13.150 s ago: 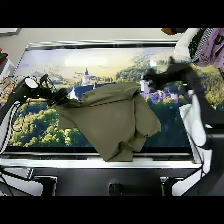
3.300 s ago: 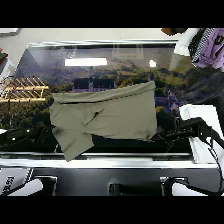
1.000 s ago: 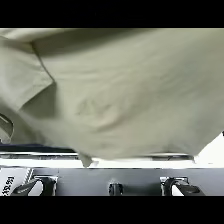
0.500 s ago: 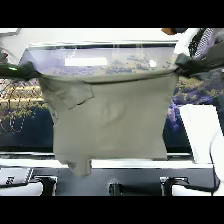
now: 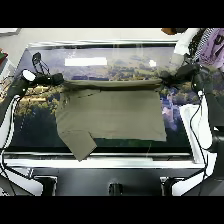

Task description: Fold the clothes and pants, and hang the long-sleeved shirts on hangers.

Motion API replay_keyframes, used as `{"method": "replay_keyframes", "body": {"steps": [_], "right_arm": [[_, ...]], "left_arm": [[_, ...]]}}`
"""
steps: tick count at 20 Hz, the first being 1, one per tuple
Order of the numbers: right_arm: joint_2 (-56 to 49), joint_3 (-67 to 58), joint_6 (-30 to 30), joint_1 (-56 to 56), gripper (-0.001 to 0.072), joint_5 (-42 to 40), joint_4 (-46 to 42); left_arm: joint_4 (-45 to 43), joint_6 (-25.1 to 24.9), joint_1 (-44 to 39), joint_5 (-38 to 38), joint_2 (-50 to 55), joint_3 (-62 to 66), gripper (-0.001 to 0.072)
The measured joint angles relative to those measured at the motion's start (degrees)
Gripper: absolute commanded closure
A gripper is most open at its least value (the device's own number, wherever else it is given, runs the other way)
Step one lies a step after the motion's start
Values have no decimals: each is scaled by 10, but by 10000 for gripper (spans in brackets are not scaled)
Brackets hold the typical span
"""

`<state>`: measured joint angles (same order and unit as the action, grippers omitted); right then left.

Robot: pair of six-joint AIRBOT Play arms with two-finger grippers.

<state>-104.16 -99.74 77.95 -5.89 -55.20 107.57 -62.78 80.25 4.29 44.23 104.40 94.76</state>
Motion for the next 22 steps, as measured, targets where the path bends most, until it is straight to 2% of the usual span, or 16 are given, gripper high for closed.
{"method": "replay_keyframes", "body": {"steps": [12, 18, 19, 20, 21, 22], "right_arm": [[-12, 0, -5, 0, 681, -147, -56], [-44, 1, 5, 0, 680, -221, -63], [-50, 1, 5, 0, 679, -231, -63], [-55, 1, 5, 0, 653, -240, -64], [-59, 1, 5, 0, 509, -246, -64], [-62, 1, 5, 0, 257, -251, -65]], "left_arm": [[-10, -8, 34, 235, 21, 4, 689], [-10, -8, 35, 298, 37, 3, 686], [-9, -8, 35, 303, 39, 3, 650], [-9, -8, 35, 307, 40, 3, 645], [-9, -8, 35, 309, 40, 3, 643], [-9, -6, 35, 310, 40, 3, 576]]}}
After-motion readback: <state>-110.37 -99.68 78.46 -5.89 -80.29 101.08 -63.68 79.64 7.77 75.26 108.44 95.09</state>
